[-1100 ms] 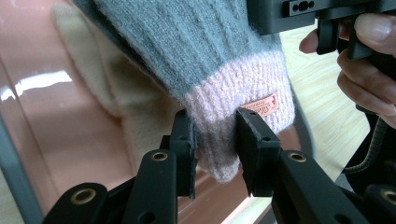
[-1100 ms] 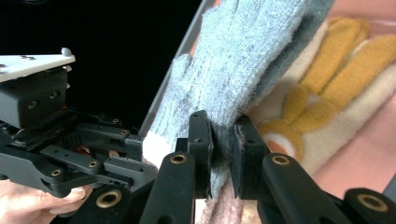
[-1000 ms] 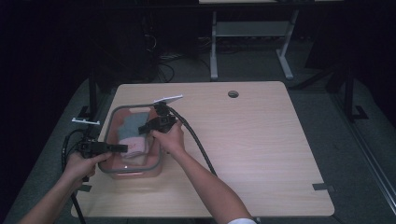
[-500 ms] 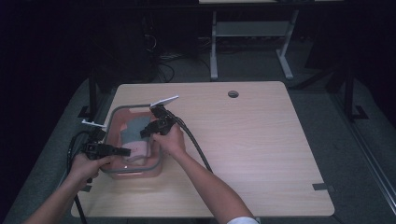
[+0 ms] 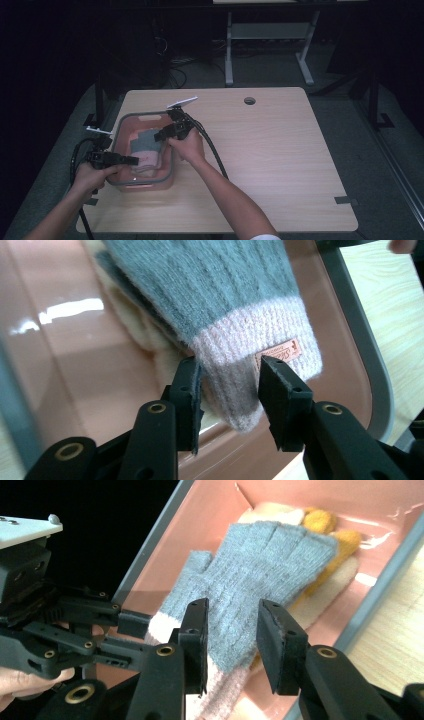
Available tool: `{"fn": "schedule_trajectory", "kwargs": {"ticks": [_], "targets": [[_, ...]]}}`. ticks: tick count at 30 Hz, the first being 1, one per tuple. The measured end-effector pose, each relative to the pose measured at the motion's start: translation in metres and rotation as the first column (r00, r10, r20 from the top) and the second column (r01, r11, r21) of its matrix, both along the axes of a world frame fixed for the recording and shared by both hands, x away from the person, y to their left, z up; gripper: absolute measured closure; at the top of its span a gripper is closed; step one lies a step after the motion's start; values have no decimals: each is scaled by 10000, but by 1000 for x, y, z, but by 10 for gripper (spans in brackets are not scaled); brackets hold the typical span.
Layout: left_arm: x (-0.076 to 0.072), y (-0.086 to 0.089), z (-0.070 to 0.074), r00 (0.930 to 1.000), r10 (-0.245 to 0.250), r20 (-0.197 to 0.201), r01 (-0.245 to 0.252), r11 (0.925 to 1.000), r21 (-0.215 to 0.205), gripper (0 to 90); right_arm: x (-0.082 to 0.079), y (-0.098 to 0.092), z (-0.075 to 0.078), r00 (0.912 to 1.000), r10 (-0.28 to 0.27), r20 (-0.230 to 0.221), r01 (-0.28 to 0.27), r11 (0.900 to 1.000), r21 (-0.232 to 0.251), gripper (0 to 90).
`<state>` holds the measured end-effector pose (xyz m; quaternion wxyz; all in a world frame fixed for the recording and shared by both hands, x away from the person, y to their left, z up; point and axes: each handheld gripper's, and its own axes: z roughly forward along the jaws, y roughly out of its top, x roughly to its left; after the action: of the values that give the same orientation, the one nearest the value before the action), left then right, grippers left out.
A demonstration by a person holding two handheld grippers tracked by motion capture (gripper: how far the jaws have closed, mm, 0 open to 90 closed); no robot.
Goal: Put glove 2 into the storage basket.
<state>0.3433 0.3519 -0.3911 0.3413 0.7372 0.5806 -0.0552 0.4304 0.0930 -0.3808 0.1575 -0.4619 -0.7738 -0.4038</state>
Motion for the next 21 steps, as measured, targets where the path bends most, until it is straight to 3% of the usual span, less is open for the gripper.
{"fn": "schedule_trajectory", "kwargs": {"ticks": [7,12,21], "targets": [[-1,5,12,9997,110,204,-111,9999,85,601,-3,-13,5,10000,-71,69,69,9994,349,640],[-1,-1,23,9974,160,700,-158,9999,-33,593,-4,-24,8,9999,-134,-10,134,9983,566,624],[2,-14,41,9922,-1,1246,53,9991,-417,583,-5,-49,14,9990,-439,45,433,9956,835,602]]}}
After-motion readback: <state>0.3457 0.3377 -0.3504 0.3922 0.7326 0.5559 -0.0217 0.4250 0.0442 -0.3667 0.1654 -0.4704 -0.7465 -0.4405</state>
